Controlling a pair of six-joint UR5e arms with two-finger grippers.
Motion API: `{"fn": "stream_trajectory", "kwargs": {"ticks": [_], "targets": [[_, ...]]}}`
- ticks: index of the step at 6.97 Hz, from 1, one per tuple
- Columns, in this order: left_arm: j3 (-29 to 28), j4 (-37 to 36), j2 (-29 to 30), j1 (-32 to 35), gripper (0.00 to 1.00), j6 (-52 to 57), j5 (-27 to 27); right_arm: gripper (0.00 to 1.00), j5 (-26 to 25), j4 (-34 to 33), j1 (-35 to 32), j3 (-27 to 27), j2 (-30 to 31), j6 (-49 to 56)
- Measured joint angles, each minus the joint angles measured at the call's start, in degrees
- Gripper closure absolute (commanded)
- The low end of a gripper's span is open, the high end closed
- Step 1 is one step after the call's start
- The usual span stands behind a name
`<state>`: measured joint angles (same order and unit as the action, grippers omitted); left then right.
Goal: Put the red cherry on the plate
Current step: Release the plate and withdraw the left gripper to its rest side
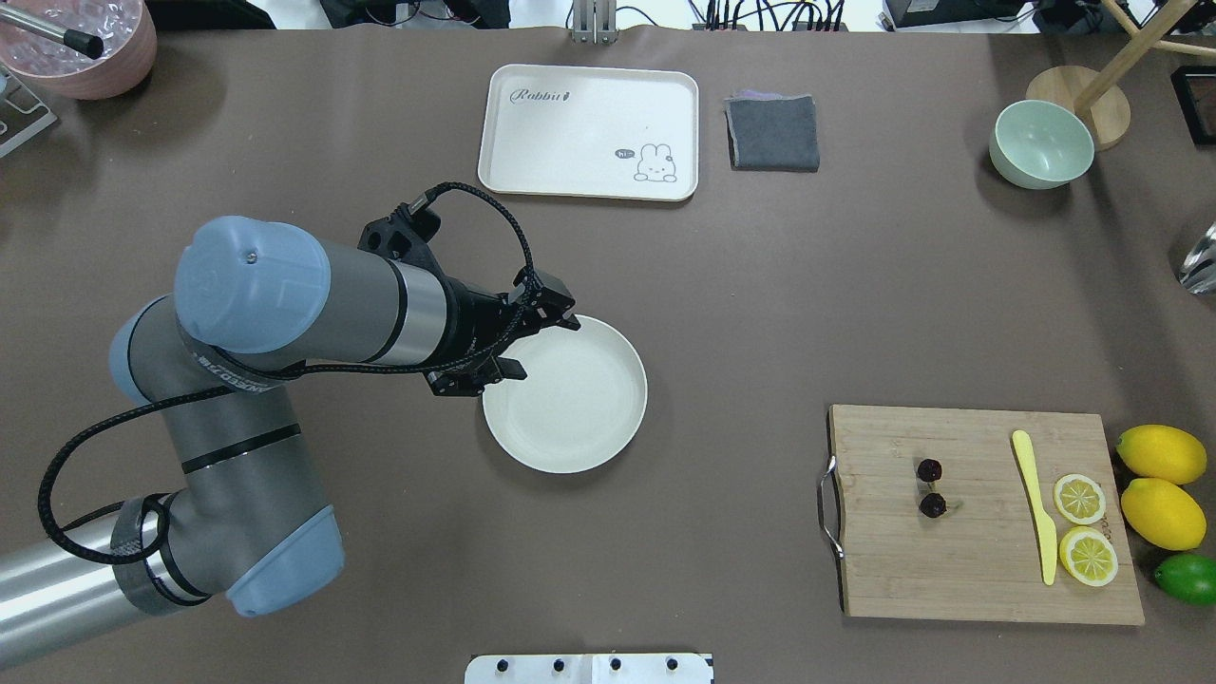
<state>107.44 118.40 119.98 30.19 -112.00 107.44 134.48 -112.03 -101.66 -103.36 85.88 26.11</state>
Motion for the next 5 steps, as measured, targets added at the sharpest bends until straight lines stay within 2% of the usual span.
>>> {"fn": "stream_trajectory", "kwargs": {"ticks": [1,2,3,4,5], "targets": [[0.6,0.1,-0.7,0.4,0.02,0.0,1.0,0.0,-0.1,0.0,-0.2,0.0,0.0,-0.1],[0.9,-0.1,-1.1,3.3,0.03,2.4,5.9,0.0,-0.1,0.0,-0.2,0.0,0.0,-0.2],[1.1,-0.5,-2.6,10.2,0.05,9.1,14.6,0.0,0.0,-0.1,-0.4,-0.1,-0.5,-0.3],[1.9,-0.3,-7.3,17.5,0.03,18.5,21.8,0.0,0.1,-0.3,-0.8,-0.4,-1.4,-0.1],[3.2,0.6,-14.6,22.7,0.02,28.4,26.5,0.0,0.2,-0.5,-1.7,-1.1,-1.1,0.1]]}}
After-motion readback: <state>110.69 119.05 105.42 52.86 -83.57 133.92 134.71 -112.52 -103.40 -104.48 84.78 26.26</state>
